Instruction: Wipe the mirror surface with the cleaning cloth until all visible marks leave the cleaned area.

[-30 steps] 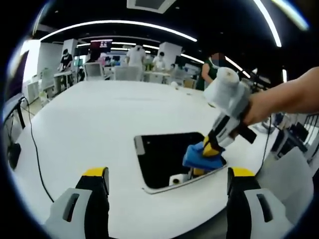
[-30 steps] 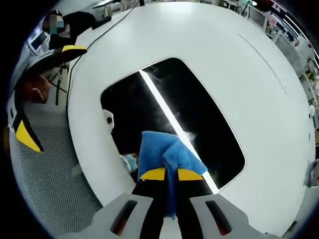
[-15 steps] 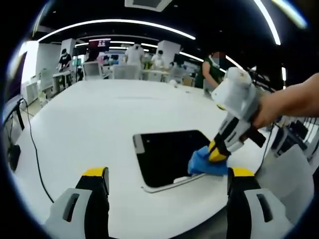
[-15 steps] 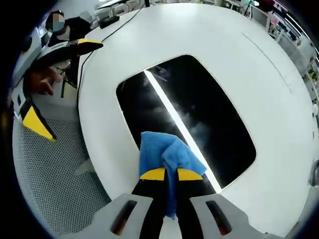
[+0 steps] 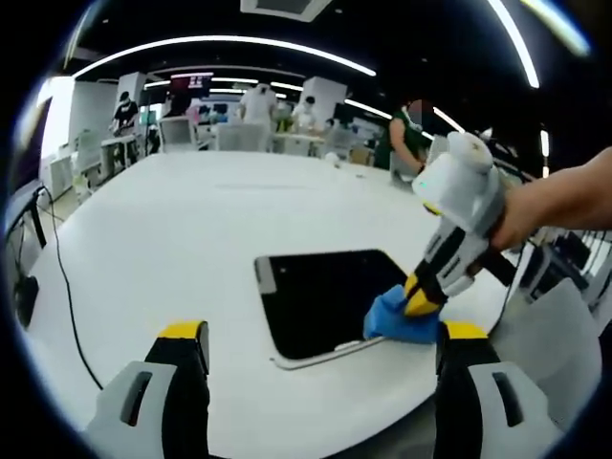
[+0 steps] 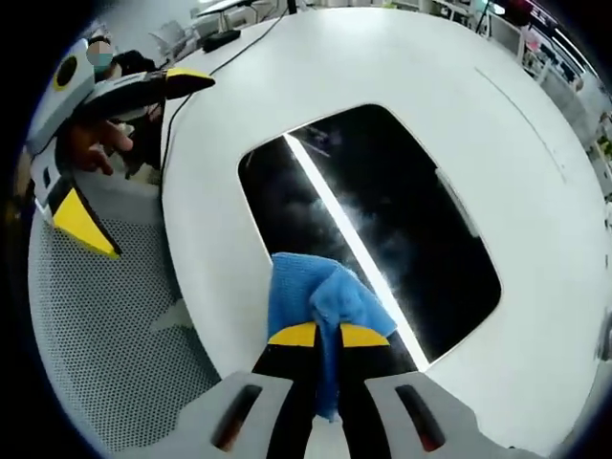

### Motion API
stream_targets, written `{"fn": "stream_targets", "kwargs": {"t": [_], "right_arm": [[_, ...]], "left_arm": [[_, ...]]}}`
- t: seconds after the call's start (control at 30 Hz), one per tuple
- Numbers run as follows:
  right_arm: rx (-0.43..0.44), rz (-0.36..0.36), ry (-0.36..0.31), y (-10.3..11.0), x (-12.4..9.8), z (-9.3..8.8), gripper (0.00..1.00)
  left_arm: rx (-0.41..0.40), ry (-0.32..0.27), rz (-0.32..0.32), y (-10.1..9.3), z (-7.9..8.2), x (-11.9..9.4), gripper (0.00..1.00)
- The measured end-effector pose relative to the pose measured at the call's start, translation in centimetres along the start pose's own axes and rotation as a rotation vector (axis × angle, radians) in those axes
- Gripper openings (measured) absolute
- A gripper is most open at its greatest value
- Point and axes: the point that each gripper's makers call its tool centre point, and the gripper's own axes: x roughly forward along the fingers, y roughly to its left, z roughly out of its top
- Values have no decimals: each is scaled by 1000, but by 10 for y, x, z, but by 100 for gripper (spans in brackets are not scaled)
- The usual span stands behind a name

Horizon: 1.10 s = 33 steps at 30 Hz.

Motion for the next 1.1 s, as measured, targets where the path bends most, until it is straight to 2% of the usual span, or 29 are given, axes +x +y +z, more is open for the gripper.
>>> {"fn": "stream_targets", "kwargs": {"t": [0.4,0.7,0.97,1.03,1.1], "right_arm": [[-20,-2,-11,0,-1,0,2],[13,4,-15,-1,0,0,1],[48,55,-12,-2,-1,-2,1],[39,65,-28,-1,-2,-3,1],[22,59,-10,-3,-3,-7,1]], "left_arm": [[11,9,-12,-3,-2,1,99],[15,13,-20,-3,-3,1,99],[23,18,-11,-1,-3,1,99],[7,15,-8,0,-3,0,99],[9,14,-8,-1,-3,0,99]]}}
